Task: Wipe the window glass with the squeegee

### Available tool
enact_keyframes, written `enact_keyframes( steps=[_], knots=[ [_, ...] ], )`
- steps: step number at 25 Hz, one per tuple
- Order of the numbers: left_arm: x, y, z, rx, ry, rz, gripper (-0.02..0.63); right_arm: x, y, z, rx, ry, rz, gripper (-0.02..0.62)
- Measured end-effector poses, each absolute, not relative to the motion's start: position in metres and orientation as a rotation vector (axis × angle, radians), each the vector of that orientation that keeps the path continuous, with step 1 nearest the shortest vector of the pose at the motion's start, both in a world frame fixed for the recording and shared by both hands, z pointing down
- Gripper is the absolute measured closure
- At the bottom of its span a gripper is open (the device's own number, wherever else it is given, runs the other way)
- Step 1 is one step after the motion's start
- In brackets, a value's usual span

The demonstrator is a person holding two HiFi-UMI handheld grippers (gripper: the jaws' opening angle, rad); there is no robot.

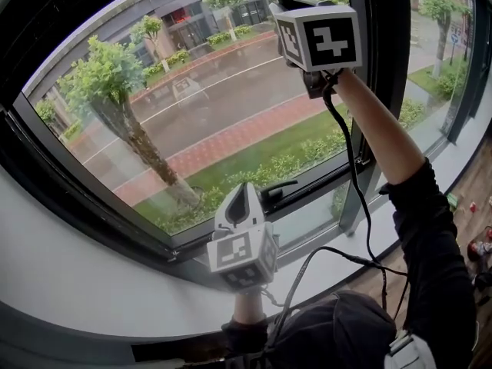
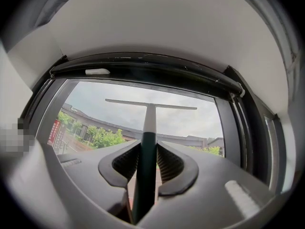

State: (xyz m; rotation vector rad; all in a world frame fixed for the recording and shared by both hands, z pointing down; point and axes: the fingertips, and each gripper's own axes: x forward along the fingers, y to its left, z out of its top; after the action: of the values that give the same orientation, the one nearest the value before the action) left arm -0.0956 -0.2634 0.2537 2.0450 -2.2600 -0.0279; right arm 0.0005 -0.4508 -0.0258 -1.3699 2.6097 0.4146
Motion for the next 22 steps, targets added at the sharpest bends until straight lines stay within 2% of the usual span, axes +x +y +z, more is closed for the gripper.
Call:
enact_keyframes(
  steps=[22],
  knots=[
    [-0.092,-0.276,0.276,2.051,-2.185,0.004,0.607,0.005,-0.464,0.027,-1.439,2.636,0.427,0.502]
  ],
)
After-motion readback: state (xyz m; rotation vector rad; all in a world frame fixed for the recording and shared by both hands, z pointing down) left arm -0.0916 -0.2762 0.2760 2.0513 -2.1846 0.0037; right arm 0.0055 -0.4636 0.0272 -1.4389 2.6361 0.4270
